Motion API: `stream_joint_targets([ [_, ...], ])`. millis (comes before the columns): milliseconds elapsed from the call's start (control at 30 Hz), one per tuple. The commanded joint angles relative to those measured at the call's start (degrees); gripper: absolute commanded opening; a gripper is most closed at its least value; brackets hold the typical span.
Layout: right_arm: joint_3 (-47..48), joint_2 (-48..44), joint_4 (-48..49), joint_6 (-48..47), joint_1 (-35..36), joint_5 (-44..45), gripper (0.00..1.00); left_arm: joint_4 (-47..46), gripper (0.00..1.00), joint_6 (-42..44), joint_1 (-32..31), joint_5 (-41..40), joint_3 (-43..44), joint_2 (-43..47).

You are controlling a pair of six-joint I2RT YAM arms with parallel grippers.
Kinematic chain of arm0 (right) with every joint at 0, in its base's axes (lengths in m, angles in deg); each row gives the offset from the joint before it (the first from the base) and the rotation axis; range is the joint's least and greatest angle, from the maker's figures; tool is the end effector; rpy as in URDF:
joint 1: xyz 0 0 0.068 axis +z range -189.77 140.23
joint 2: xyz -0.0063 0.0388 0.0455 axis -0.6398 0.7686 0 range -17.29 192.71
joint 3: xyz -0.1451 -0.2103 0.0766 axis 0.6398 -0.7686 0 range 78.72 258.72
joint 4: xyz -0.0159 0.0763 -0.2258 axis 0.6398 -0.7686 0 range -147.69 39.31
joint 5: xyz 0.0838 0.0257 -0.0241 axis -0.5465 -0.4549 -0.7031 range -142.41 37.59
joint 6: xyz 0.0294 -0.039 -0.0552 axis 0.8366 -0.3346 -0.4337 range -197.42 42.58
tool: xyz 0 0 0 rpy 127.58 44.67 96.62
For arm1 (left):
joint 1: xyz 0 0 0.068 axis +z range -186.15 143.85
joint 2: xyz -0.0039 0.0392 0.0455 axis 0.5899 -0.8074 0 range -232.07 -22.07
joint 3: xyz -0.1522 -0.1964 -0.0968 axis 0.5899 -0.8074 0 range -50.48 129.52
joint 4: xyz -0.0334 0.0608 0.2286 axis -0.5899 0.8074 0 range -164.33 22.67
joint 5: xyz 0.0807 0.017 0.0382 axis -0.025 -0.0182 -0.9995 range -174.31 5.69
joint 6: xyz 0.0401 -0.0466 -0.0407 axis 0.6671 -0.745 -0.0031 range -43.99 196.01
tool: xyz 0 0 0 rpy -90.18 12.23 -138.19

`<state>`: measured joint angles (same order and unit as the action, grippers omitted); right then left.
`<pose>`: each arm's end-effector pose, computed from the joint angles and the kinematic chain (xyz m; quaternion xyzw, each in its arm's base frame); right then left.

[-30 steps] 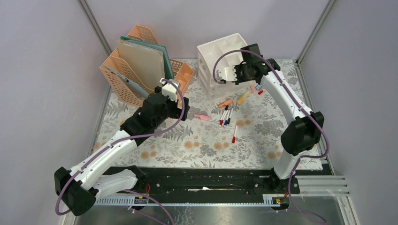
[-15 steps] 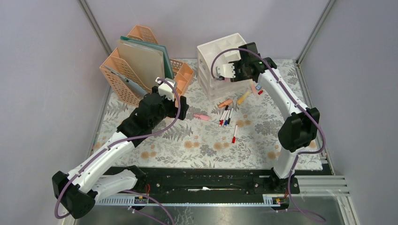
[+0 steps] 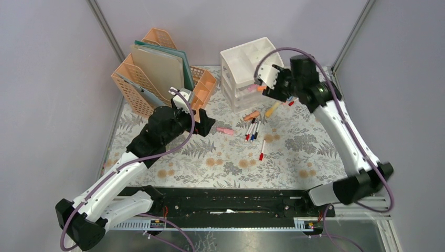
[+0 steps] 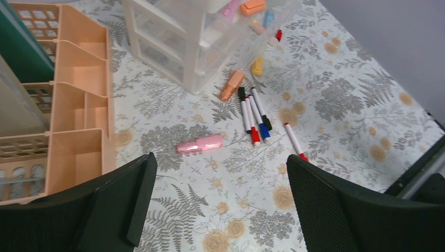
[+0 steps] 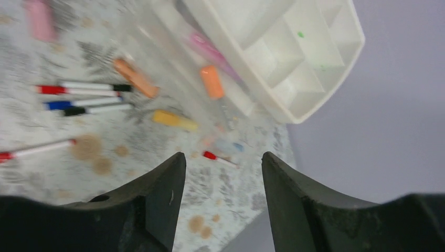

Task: Organize the desk
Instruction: Place the stationery in the drawer, then pick up the stationery from the center of the board.

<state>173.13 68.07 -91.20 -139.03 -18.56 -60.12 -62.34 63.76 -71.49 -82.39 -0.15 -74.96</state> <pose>0.2980 0.1246 0.3940 -0.6003 0.6310 -0.1134 0.4780 0.1775 -0.1282 0.3351 0.1683 0.7727 -0.2589 0.5546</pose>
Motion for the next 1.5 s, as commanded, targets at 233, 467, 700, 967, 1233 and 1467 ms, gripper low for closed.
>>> stream_joint_targets([
  [233, -27.8, -25.1, 1.7, 26.5, -7.0, -34.9, 0.70, -7.0, 0.99, -6.5, 1.6, 15.6, -0.7, -4.9],
  [467, -39.2, -33.3, 9.8, 33.9, -13.9, -42.0, 0.83, -8.7, 0.99, -14.6, 1.8, 19.4, -0.5, -13.9],
  [700, -42.5, -35.3, 15.8, 40.6, -17.2, -40.2, 1.00, -11.8, 0.99, -23.0, 1.9, 19.8, -4.3, -16.5],
  [967, -44.6, -27.5, 27.1, 59.7, -23.0, -33.5, 1.00, -6.7, 0.99, -17.0, 2.1, 18.2, 1.6, -16.2],
  [1233, -38.1, -14.1, 28.5, 67.6, -28.8, -23.2, 1.00, -5.5, 0.99, -9.8, 4.5, 15.5, 4.6, -14.5],
  [1467, -26.9, 3.4, 30.7, 68.6, -29.6, -13.6, 1.00, -4.5, 0.99, -6.3, 5.4, 11.4, 2.6, -8.9],
])
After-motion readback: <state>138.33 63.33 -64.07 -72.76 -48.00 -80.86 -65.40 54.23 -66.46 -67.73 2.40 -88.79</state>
